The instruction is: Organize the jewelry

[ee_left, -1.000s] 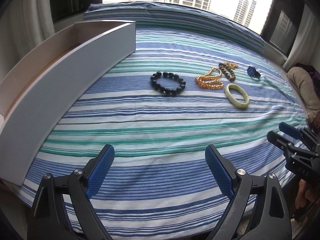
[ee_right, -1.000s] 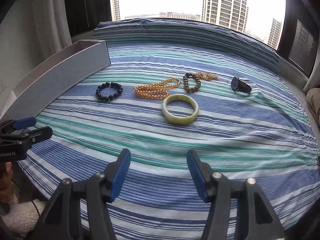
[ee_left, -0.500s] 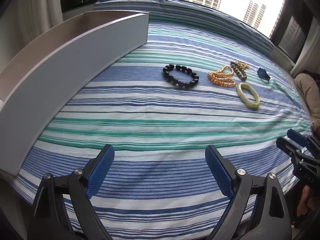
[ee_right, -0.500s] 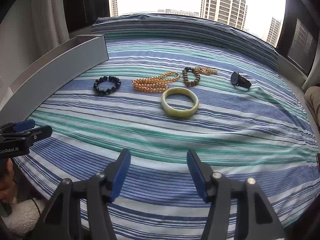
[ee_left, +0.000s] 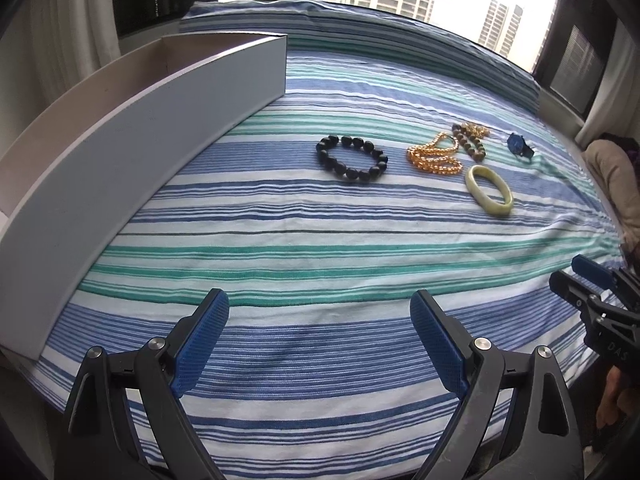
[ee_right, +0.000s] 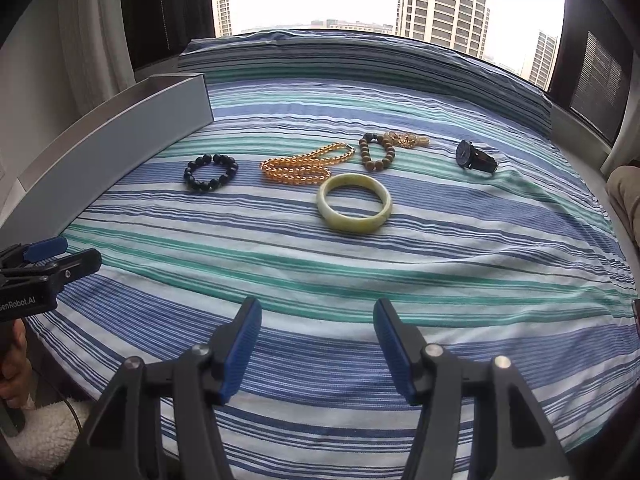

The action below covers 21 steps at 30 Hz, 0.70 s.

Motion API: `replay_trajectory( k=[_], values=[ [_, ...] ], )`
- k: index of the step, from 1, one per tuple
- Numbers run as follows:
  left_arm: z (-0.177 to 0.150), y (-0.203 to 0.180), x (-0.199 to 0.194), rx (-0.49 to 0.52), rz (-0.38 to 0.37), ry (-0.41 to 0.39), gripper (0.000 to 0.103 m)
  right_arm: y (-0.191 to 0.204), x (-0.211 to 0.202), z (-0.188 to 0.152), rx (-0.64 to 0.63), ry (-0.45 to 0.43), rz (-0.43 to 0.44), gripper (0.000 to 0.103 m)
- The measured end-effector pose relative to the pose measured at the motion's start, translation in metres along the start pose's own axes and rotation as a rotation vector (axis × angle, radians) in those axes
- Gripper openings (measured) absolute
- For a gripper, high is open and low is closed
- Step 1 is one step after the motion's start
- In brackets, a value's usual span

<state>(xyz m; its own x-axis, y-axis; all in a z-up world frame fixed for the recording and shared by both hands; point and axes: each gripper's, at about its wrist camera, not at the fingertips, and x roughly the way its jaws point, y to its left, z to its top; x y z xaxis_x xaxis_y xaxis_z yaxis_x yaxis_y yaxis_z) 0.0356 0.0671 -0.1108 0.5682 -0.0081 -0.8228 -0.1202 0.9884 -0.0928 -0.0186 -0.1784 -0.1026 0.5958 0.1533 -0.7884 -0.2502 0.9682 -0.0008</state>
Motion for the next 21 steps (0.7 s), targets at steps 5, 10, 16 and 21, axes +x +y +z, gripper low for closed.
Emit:
replay_trajectory(
  k=[5, 10, 16, 21],
  values=[
    [0.000, 0.003, 0.005, -0.011, -0.023, 0.039, 0.093, -0.001, -0.004, 0.001, 0.003, -0.014, 0.003, 0.059],
    [-0.001, 0.017, 0.006, -0.040, 0.022, 0.055, 0.099, -0.007, -0.002, -0.002, 0.015, -0.010, -0.001, 0.059],
    [0.015, 0.023, 0.009, -0.045, 0.002, 0.053, 0.099, -0.010, 0.003, -0.002, 0.025, 0.006, 0.007, 0.059],
    [0.041, 0.015, 0.010, -0.015, -0.024, 0.029, 0.099, -0.010, 0.002, -0.001, 0.024, 0.006, 0.015, 0.059]
  ],
)
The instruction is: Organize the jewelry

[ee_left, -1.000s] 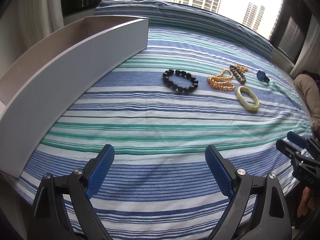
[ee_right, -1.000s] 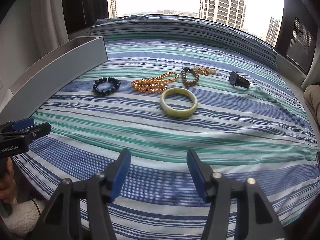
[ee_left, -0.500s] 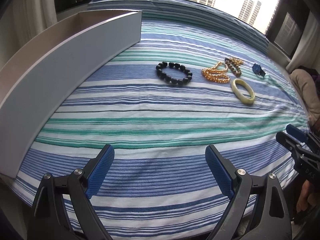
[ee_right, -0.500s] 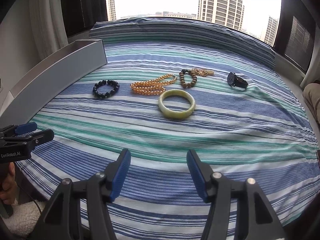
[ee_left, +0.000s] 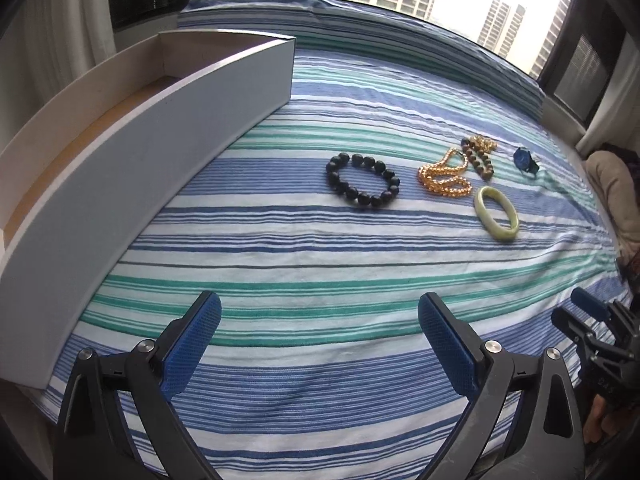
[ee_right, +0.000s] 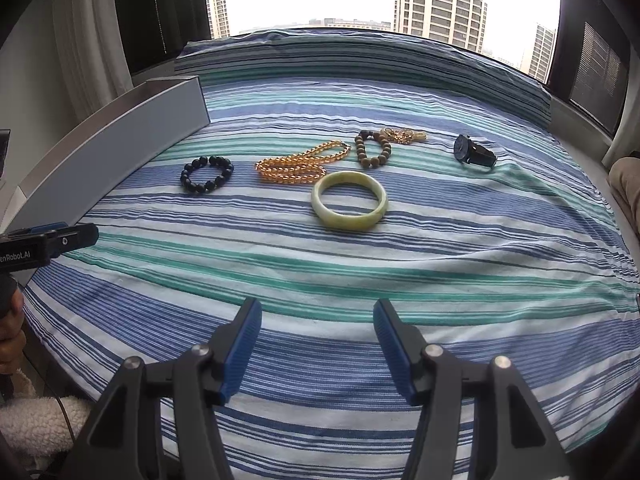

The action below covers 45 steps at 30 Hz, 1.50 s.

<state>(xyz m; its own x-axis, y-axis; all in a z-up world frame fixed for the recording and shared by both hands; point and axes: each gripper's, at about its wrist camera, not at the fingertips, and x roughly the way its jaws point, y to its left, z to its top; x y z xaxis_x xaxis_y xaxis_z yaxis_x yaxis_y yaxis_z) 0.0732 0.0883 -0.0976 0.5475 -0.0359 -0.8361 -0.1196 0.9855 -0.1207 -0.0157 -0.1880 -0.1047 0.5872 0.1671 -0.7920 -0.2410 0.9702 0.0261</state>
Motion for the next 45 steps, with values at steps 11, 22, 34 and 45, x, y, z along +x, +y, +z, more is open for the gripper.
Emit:
replay_trajectory(
  k=[11, 22, 34, 45],
  values=[
    [0.089, -0.015, 0.085, 0.018, 0.050, 0.043, 0.086, -0.014, -0.006, -0.003, 0.047, 0.001, 0.021, 0.059],
    [0.089, -0.032, 0.143, 0.013, 0.147, 0.063, 0.073, -0.045, -0.008, -0.015, 0.117, 0.016, -0.002, 0.059],
    [0.070, -0.025, 0.121, 0.000, 0.057, 0.047, 0.009, -0.052, 0.005, -0.012, 0.151, 0.042, 0.026, 0.059],
    [0.052, -0.005, 0.069, -0.068, -0.038, 0.034, 0.009, -0.026, 0.042, 0.073, 0.021, 0.031, 0.271, 0.059]
  ],
)
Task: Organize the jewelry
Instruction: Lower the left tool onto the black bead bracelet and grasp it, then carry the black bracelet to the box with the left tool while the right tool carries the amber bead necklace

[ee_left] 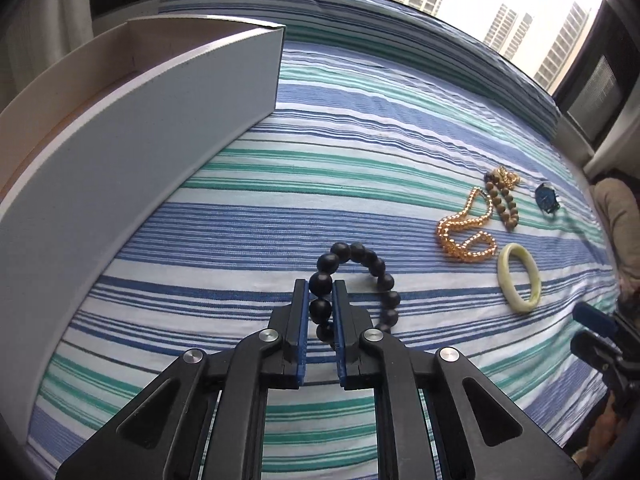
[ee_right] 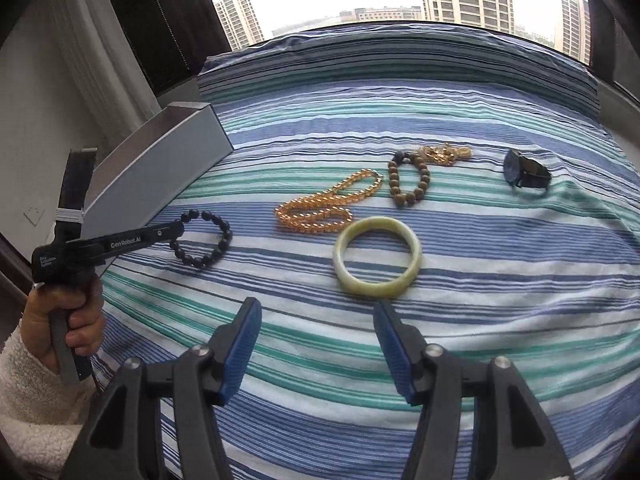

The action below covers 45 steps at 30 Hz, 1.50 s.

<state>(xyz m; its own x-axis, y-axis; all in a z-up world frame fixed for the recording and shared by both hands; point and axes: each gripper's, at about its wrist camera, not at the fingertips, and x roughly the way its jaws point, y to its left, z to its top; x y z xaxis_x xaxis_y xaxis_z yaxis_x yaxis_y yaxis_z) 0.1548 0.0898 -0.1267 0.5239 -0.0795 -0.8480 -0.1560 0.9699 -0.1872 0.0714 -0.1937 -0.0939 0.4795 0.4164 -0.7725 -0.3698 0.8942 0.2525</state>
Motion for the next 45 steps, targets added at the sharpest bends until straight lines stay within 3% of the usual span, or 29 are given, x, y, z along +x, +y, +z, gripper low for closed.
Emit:
replay_trajectory(
  k=[4, 11, 13, 14, 15, 18, 24, 30, 38, 45],
  values=[
    [-0.014, 0.011, -0.014, -0.022, -0.001, 0.004, 0.009, 0.026, 0.052, 0.042, -0.108, 0.046, 0.060, 0.059],
    [-0.031, 0.027, -0.026, -0.042, 0.001, 0.014, 0.009, 0.061, 0.130, 0.072, -0.358, 0.123, -0.060, 0.052],
    [-0.035, 0.031, -0.027, -0.047, -0.005, 0.019, 0.009, 0.060, 0.145, 0.073, -0.370, 0.157, -0.082, 0.030],
    [-0.036, 0.033, -0.028, -0.049, -0.009, 0.021, 0.009, 0.059, 0.148, 0.072, -0.371, 0.168, -0.105, 0.009],
    [-0.036, 0.034, -0.029, -0.050, -0.015, 0.021, 0.009, 0.057, 0.149, 0.072, -0.364, 0.168, -0.116, 0.008],
    [-0.036, 0.036, -0.035, -0.051, -0.032, 0.015, 0.009, 0.050, 0.132, 0.074, -0.308, 0.143, -0.084, 0.008],
    [-0.025, 0.032, -0.068, -0.023, -0.074, -0.030, 0.009, 0.032, 0.068, 0.098, -0.156, 0.074, 0.064, 0.008],
    [-0.007, 0.038, -0.119, -0.028, -0.110, -0.094, 0.009, 0.046, 0.010, 0.124, -0.121, 0.020, 0.189, 0.008],
    [0.032, 0.081, -0.205, -0.075, -0.118, -0.194, 0.009, 0.117, -0.051, 0.180, -0.192, -0.103, 0.332, 0.008],
    [0.075, 0.141, -0.255, -0.125, 0.008, -0.267, 0.009, 0.205, -0.078, 0.254, -0.327, -0.198, 0.398, 0.008]
  ],
)
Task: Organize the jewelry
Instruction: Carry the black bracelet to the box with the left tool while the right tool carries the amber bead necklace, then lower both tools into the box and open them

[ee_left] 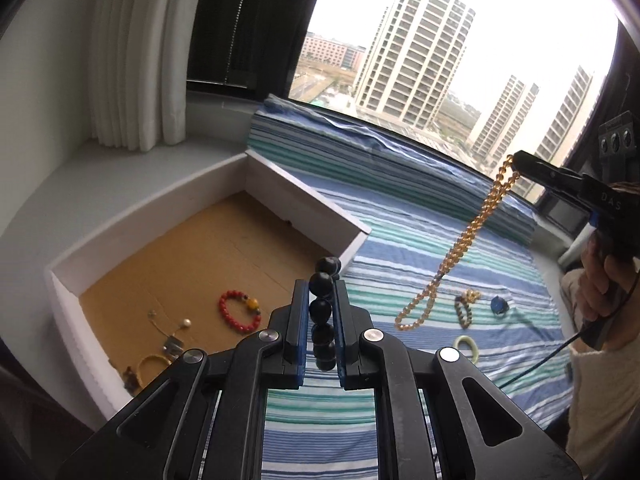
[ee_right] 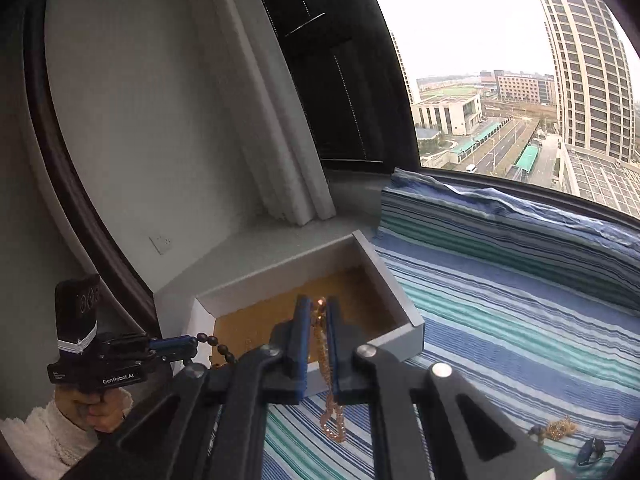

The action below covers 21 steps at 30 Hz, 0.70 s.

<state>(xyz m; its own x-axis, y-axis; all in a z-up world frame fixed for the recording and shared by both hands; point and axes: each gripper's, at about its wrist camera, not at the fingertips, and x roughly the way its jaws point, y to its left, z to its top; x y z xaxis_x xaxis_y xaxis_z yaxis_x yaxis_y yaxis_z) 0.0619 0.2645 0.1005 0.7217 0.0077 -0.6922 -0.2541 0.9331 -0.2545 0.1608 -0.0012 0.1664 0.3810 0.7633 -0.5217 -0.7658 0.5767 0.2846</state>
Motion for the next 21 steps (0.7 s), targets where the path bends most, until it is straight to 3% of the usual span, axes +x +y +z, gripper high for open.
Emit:
replay_trajectory(
  k=[4, 9, 15, 20, 21],
  values=[
    [0.018, 0.034, 0.013, -0.033, 0.087, 0.007, 0.009, 0.019, 0.032, 0.038, -0.022, -0.009, 0.051, 0.008],
    [0.027, 0.067, 0.050, -0.075, 0.160, 0.061, 0.009, 0.026, 0.090, 0.057, -0.034, -0.002, 0.051, 0.008],
    [0.014, 0.097, 0.111, -0.157, 0.228, 0.154, 0.009, 0.022, 0.175, 0.041, -0.158, 0.034, -0.080, 0.008],
    [-0.007, 0.105, 0.150, -0.180, 0.306, 0.221, 0.011, 0.008, 0.240, 0.012, -0.060, 0.184, -0.082, 0.010],
    [-0.009, 0.104, 0.154, -0.186, 0.320, 0.230, 0.011, 0.007, 0.250, 0.006, -0.045, 0.228, -0.087, 0.022]
  ],
)
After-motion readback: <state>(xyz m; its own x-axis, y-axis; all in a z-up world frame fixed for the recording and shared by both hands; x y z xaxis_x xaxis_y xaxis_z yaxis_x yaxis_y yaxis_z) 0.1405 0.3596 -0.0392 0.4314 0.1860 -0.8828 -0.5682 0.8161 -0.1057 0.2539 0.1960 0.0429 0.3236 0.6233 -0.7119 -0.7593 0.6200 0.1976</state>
